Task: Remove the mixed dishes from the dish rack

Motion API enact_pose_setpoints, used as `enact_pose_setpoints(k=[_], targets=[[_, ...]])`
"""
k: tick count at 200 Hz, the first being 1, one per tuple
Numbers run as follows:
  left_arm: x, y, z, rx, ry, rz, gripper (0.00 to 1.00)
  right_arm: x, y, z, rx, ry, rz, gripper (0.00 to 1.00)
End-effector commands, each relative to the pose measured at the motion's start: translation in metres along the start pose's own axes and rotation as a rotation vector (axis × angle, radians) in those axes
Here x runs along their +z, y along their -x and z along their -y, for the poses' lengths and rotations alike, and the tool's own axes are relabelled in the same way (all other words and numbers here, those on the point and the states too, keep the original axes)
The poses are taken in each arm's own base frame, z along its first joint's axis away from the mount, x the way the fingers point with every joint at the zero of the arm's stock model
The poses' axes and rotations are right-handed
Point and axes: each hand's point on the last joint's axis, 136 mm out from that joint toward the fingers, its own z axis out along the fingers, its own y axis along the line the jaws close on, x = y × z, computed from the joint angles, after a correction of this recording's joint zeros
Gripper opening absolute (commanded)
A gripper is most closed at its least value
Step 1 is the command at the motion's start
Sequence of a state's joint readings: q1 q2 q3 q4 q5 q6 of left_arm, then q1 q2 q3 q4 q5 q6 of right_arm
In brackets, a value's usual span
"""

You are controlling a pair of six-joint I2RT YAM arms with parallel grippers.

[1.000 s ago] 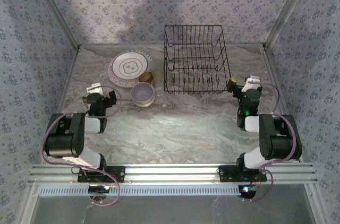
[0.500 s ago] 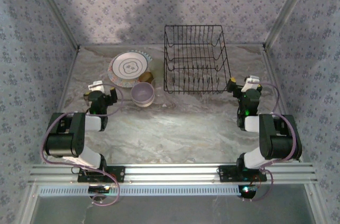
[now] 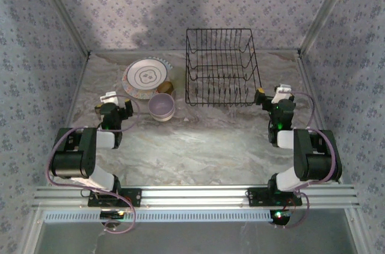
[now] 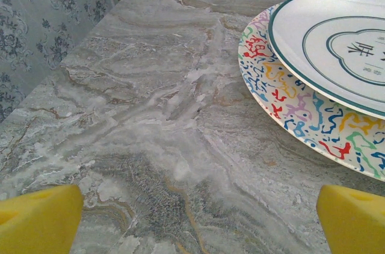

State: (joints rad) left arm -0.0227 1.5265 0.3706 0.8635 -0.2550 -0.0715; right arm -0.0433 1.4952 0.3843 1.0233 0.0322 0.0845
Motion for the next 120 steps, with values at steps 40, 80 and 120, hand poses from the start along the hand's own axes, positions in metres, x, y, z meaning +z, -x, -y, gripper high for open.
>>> enact_pose_setpoints(k=[40, 80, 120], targets=[[0.003, 0.0059, 0.0003, 0.01, 0.008, 0.012, 0.99, -0.0029, -0.0599, -0.0039, -0.068, 0.028, -0.214, 1.0], [0.003, 0.0059, 0.0001, 0.01, 0.009, 0.012, 0.99, -0.0029, -0.06, -0.0029, -0.069, 0.023, -0.214, 1.0], [0.0028, 0.0055, 0.0002, 0.011, 0.008, 0.011, 0.99, -0.0027, -0.0593, -0.0019, -0.071, 0.016, -0.211, 1.0]])
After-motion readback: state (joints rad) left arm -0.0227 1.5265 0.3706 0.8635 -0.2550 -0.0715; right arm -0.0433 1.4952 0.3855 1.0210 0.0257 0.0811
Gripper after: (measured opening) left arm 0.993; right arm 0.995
